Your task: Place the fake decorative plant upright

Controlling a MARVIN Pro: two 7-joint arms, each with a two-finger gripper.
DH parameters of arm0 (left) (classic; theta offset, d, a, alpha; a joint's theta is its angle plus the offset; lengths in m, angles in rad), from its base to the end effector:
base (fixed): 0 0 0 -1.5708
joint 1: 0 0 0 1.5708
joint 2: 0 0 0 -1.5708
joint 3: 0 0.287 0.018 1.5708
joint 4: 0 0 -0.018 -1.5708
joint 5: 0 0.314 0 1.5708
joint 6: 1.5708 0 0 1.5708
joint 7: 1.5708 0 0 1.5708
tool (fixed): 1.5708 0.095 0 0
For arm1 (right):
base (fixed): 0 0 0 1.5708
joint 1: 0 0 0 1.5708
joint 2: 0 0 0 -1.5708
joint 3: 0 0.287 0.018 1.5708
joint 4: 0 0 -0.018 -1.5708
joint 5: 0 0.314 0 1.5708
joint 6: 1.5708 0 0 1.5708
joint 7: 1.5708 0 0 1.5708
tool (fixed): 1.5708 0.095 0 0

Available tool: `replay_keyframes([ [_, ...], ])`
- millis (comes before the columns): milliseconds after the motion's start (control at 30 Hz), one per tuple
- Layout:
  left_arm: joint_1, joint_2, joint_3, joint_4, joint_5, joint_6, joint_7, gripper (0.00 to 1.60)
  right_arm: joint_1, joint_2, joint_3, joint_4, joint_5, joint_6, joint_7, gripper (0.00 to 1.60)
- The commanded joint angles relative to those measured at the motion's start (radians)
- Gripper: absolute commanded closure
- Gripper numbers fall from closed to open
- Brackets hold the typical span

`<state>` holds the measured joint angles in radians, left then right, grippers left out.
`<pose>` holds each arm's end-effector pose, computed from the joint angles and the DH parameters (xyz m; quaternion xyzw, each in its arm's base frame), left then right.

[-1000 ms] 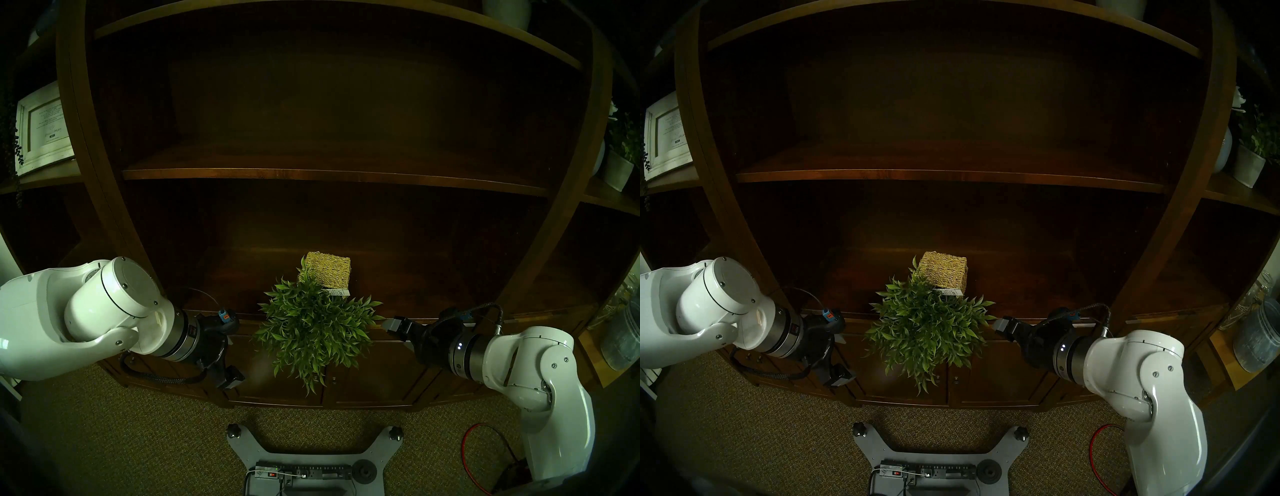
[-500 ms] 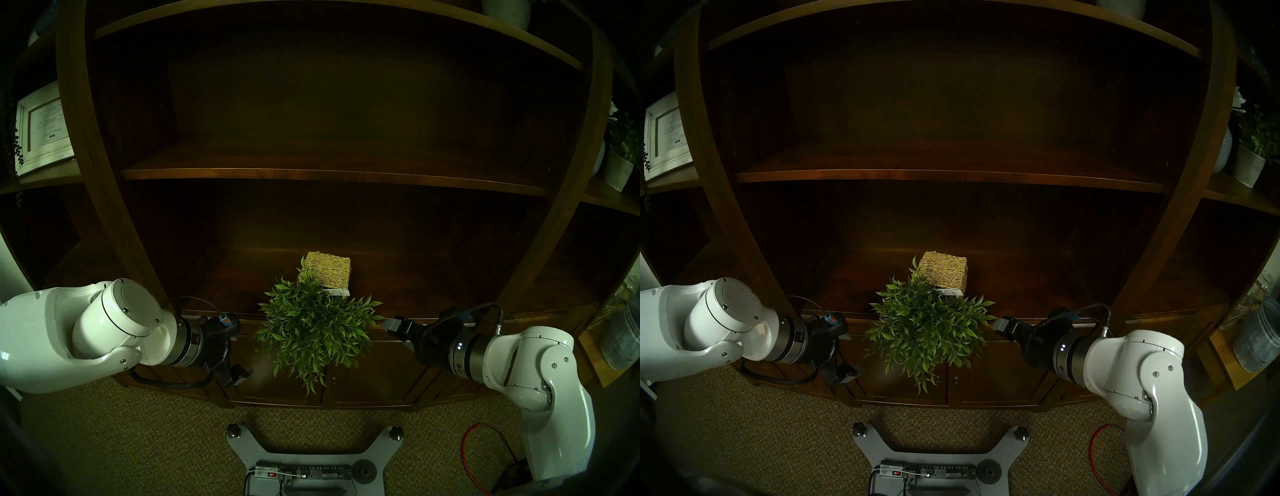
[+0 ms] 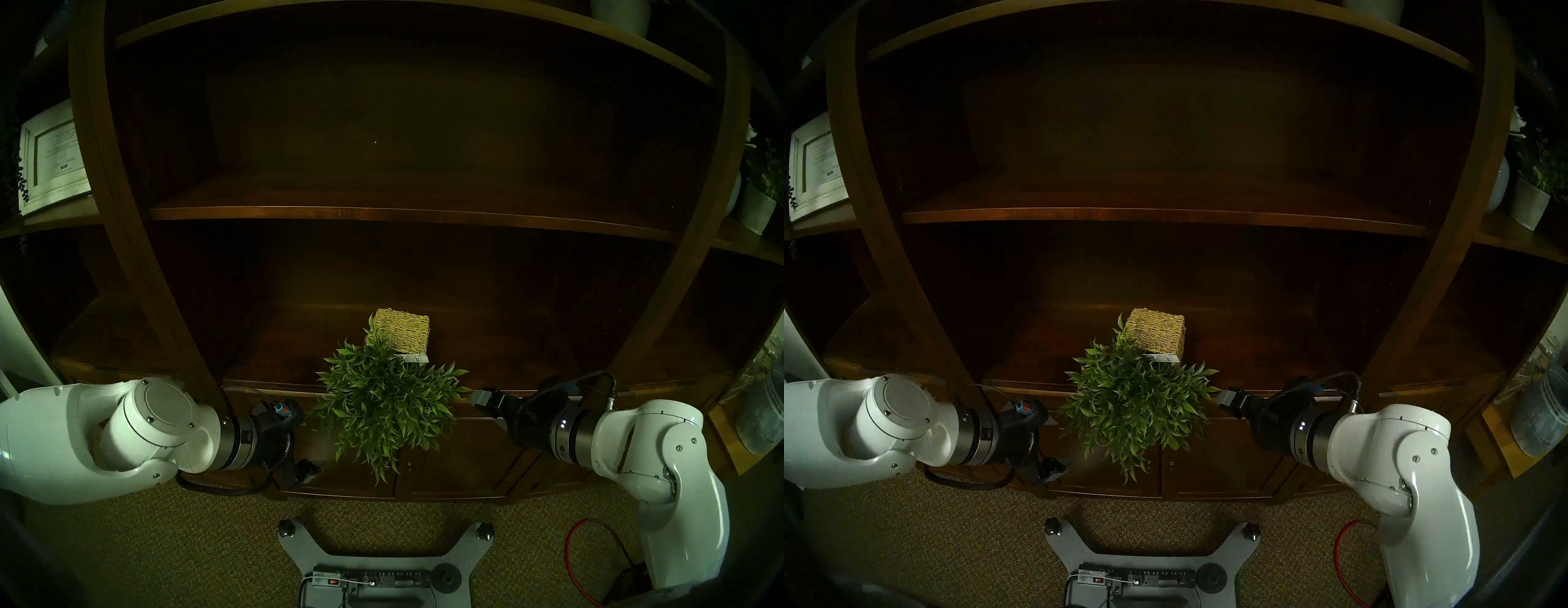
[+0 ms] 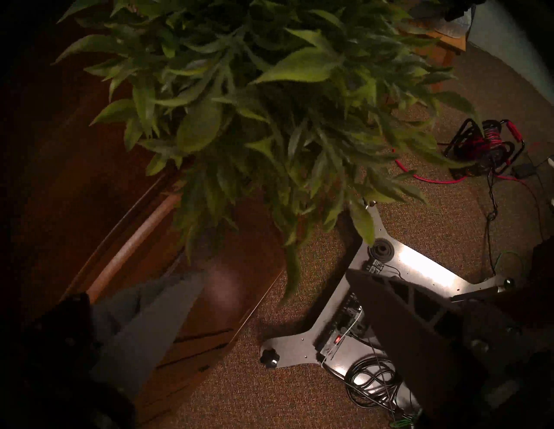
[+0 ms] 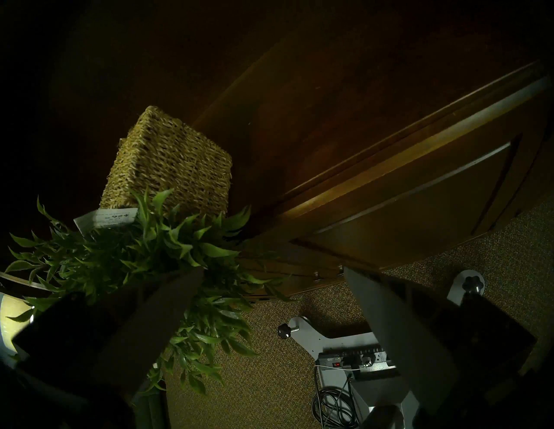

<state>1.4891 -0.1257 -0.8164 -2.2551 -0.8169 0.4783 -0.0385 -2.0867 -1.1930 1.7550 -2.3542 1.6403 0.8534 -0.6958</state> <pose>0.2570 0.0361 -0.2549 0.8240 -0.4566 0.3230 0.0901 0.2508 -0.0330 -0.2319 -0.8860 0.1871 -0.3043 0.2955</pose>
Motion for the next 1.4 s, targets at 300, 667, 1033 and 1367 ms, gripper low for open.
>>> replay_keyframes([
  [300,-0.051,-0.222,0.049,0.07,0.165,-0.059,0.049,0.0,0.006,0.001,-0.001,-0.029,-0.003,-0.004,0.003,0.0],
  [667,-0.104,-0.349,0.057,0.11,0.178,0.013,0.094,0.0,0.006,0.003,-0.001,-0.029,-0.003,-0.005,0.003,0.0],
  [1033,-0.134,-0.426,0.028,0.142,0.144,0.088,0.141,0.0,0.006,0.004,-0.001,-0.029,-0.002,-0.007,0.003,0.0],
  [1367,-0.127,-0.366,-0.048,0.063,0.06,0.101,0.145,0.0,0.006,0.006,-0.002,-0.029,-0.002,-0.008,0.004,0.0],
])
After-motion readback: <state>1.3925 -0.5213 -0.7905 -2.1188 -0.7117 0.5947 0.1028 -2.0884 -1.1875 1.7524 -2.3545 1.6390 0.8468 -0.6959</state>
